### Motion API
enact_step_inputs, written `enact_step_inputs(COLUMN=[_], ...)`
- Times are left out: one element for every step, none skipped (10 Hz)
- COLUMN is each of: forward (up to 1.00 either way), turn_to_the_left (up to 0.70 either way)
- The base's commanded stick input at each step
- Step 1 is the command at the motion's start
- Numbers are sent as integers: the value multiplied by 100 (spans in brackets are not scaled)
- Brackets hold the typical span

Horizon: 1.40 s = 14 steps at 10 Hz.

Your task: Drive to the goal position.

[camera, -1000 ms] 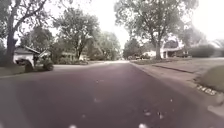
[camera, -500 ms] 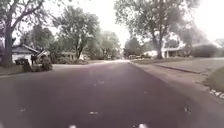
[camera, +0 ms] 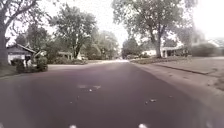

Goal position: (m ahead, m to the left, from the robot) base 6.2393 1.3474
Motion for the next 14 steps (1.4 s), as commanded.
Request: enact_step_inputs(forward=[70, 70, 70, 70, 70, 70, 70, 70, 70, 70, 70, 70, 70, 70], turn_to_the_left=[0, 0, 0, 0, 0, 0, 0, 0, 0, 0, 0, 0, 0, 0])
